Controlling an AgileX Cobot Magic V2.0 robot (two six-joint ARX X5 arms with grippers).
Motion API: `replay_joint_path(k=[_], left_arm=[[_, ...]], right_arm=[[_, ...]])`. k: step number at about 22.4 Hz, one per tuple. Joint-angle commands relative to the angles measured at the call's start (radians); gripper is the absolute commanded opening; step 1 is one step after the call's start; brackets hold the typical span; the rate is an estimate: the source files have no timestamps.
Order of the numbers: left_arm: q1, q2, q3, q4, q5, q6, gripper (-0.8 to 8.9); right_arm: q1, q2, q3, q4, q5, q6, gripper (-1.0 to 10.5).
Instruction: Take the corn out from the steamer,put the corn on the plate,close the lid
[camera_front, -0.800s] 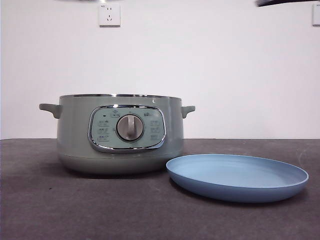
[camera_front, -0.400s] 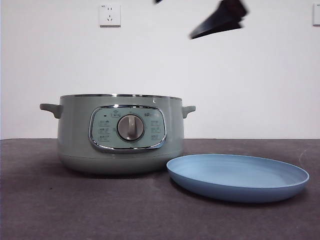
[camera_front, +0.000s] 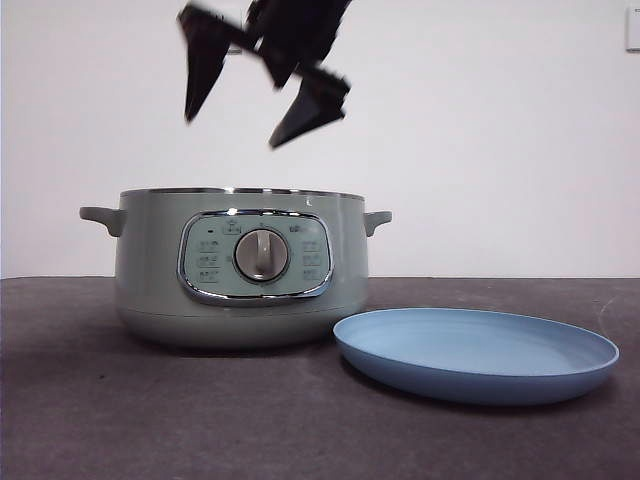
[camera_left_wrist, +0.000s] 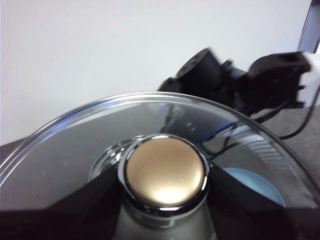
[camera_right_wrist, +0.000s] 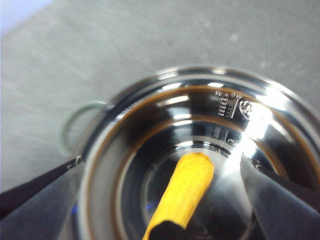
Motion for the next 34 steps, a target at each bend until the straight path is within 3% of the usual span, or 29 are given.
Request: replay_joint_path(k=[1, 14, 18, 21, 26, 31, 32, 34], left_arm=[[-0.003, -0.011, 0.018, 0.048, 0.004, -0.006, -0.08], [-0.003, -0.011, 0.018, 0.031, 0.014, -0.005, -0.08], [-0.003, -0.011, 0.018, 0.021, 0.014, -0.005, -0.08], [-0.003, -0.011, 0.018, 0.01, 0.013, -0.006, -0.08], [-0.003, -0.011, 0.018, 0.002, 0.013, -0.006, -0.08], [-0.003, -0.011, 0.018, -0.002, 0.013, -0.006, -0.08], [-0.003, -0.011, 0.018, -0.002, 0.013, -0.006, -0.08], [-0.003, -0.011, 0.018, -0.002, 0.013, -0.006, -0.08]], right_arm=[[0.005, 0.077, 0.008, 0.013, 0.037, -0.001, 5.9], [0.005, 0.244, 0.008, 0.049, 0.037, 0.034, 5.3], [0.005, 0.245, 0.008, 0.049, 0.036, 0.037, 2.6], [0.005, 0.245, 0.008, 0.045, 0.028, 0.038, -0.1], [0.004, 0.228, 0.012, 0.068, 0.03, 0.038, -0.1], [0.003, 0.001, 0.015, 0.021, 0.037, 0.033, -0.1], [-0.006, -0.066, 0.015, -0.024, 0.048, 0.033, -0.1], [-0.018, -0.187, 0.015, -0.144, 0.155, 0.02, -0.1]])
